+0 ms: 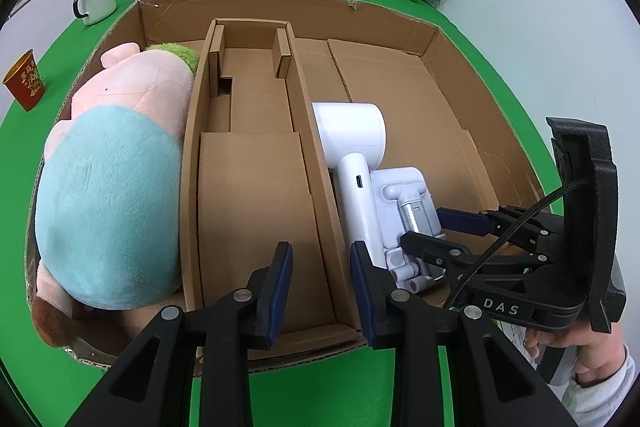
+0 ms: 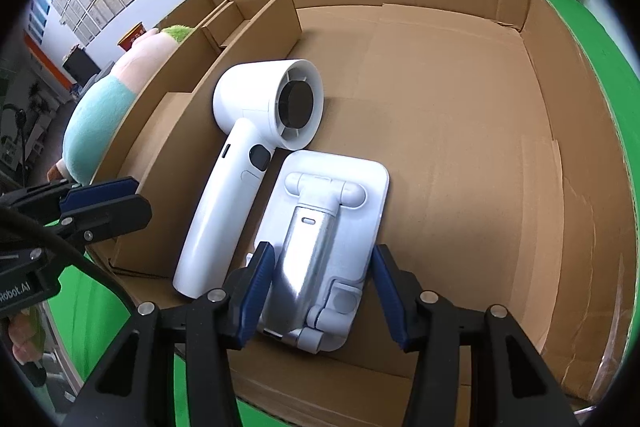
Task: Organize objects
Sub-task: 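Withdraw the right tool and move it to the white-and-green medicine box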
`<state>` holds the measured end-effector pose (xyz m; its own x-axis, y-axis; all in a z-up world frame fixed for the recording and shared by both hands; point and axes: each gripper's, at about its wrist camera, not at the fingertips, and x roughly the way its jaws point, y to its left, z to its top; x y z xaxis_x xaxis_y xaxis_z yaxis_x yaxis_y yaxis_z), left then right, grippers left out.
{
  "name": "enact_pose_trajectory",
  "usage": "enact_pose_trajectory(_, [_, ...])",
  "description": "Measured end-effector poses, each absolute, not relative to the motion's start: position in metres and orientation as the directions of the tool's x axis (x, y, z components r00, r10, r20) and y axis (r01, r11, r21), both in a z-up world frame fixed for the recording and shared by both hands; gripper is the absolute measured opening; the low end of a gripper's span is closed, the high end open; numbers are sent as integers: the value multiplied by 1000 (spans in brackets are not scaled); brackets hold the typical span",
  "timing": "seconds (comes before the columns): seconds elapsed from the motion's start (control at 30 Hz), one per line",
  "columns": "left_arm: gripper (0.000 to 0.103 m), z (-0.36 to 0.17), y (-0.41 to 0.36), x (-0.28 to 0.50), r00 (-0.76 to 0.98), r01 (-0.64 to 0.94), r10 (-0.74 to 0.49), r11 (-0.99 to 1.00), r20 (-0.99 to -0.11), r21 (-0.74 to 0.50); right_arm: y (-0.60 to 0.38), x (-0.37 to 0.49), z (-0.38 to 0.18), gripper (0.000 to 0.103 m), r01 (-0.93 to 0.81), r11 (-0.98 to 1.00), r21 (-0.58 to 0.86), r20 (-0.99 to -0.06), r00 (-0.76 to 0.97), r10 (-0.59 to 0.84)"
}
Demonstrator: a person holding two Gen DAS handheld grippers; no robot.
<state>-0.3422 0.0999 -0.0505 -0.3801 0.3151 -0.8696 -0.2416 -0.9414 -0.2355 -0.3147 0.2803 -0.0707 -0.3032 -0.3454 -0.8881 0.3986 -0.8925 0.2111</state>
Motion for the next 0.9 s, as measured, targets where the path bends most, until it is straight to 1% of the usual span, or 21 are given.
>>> enact_pose_trajectory(0.23, [29,-45,99,-339,-401,-249,328,-938,-855,-243,275,-311,-69,51,382,-898,218,-883,-315,-348])
enact_pose_trajectory(0.3, [29,-35,97,-333,-446,-250,337,-936,-829,-246,277,-306,-63,61,369,-907,205,-875,-346,-339])
enact_pose_trajectory(0.33, [30,-29,96,-330,-468,-253,338,-937,-817,-243,278,-301,-57,75,362,-910,200,-864,-372,-338])
enact_pose_trajectory(0.37, [35,-23,95,-326,-495,-256,335,-938,-802,-234,280,-296,-52,83,357,-912,201,-852,-396,-343])
enact_pose_trajectory(0.4, [39,-16,94,-322,-525,-259,331,-940,-784,-223,283,-290,-46,83,354,-912,208,-833,-425,-355])
enact_pose_trajectory(0.43, [54,-6,94,-315,-568,-261,320,-944,-759,-202,287,-283,-40,83,354,-908,223,-811,-450,-374])
enact_pose_trajectory(0.47, [71,4,94,-305,-620,-258,301,-950,-725,-175,292,-274,-33,84,347,-906,241,-785,-479,-393])
enact_pose_trajectory(0.5, [79,11,94,-296,-662,-252,284,-956,-693,-151,299,-267,-28,84,329,-911,249,-765,-510,-393])
enact_pose_trajectory(0.53, [90,22,94,-282,-721,-245,262,-962,-641,-117,303,-258,-23,84,304,-922,241,-746,-550,-376])
enact_pose_trajectory(0.57, [99,28,95,-273,-753,-243,248,-966,-609,-94,310,-244,-16,84,265,-943,202,-720,-612,-327])
enact_pose_trajectory(0.6, [103,33,97,-265,-780,-239,235,-968,-580,-72,314,-233,-10,84,240,-957,162,-697,-659,-283])
enact_pose_trajectory(0.67, [102,42,103,-246,-820,-243,230,-969,-525,-45,319,-210,0,85,225,-968,110,-639,-730,-242])
enact_pose_trajectory(0.7, [102,44,106,-240,-825,-253,238,-967,-513,-42,321,-202,3,85,227,-969,100,-623,-745,-239])
enact_pose_trajectory(0.77, [102,45,110,-232,-829,-249,237,-967,-507,-44,325,-192,9,85,242,-966,95,-601,-759,-249])
enact_pose_trajectory(0.9, [102,45,114,-224,-828,-249,261,-964,-496,-93,327,-184,17,85,248,-967,64,-591,-771,-237])
